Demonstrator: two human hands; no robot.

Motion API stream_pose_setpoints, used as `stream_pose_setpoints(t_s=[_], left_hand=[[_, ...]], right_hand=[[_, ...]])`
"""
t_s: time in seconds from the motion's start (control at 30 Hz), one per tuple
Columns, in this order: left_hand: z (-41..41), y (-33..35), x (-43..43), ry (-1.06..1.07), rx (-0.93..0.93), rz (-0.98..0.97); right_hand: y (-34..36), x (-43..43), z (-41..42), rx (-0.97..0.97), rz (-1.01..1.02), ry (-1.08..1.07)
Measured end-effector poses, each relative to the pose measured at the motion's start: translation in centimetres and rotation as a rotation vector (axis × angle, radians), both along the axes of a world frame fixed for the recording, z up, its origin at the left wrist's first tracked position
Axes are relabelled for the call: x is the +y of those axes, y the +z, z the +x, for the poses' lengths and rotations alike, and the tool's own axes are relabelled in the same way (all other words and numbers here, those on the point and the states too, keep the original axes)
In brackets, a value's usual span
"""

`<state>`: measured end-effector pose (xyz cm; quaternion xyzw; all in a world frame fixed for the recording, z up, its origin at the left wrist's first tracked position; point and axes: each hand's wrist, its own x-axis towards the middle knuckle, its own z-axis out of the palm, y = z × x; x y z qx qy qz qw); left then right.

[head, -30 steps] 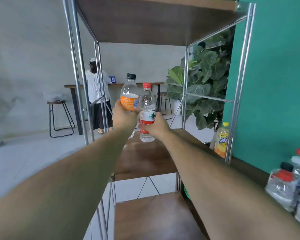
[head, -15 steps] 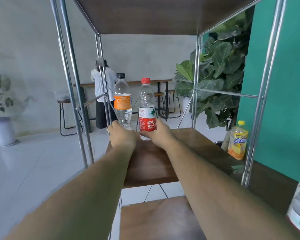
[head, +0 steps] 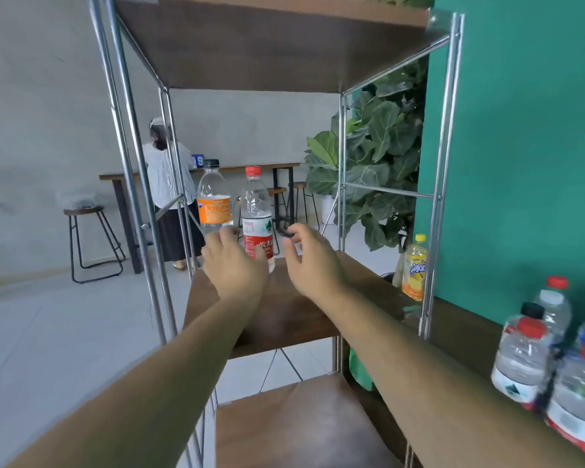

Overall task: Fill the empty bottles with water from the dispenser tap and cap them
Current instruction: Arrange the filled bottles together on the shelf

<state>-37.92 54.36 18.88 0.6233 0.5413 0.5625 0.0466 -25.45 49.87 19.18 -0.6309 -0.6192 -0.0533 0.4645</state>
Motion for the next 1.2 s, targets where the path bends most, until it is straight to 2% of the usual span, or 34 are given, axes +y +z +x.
stream_pose_setpoints(t_s=[0.1, 0.2, 0.33, 0.57, 0.7, 0.9, 1.1, 1.2], left_hand=[[1.7, 0.1, -4.7, -0.317, 0.119, 0.207], [4.3, -1.3, -9.5, -0.621, 0.204, 0.278], [9.7, -4.4, -16.3, -0.932, 0.201, 0.273], [20.3, -10.3, -27.5, -1.320, 0.281, 0.171], [24.9, -12.5, -30.3, -1.319, 0.288, 0.062], [28.6, -14.9, -28.8, -1.174, 0.298, -0.041], [29.8, -16.1, -27.4, -1.154, 0.296, 0.117], [30.1, -15.9, -28.8, -1.243, 0.279, 0.239]], right_hand=[[0.2, -6.3, 1.3, -0.012, 0.123, -0.053], [-1.1, -13.4, 3.2, -0.058, 0.127, -0.146], [-4.8, -22.9, 7.2, 0.018, 0.092, -0.337], [-11.4, -36.8, 13.8, 0.227, 0.059, -0.702], [-14.2, -40.0, 16.1, 0.304, 0.011, -0.822], [-17.3, -37.9, 19.0, 0.387, -0.084, -0.816], [-18.6, -35.3, 21.2, 0.417, -0.046, -0.870], [-17.7, -37.0, 20.7, 0.349, 0.007, -0.898]])
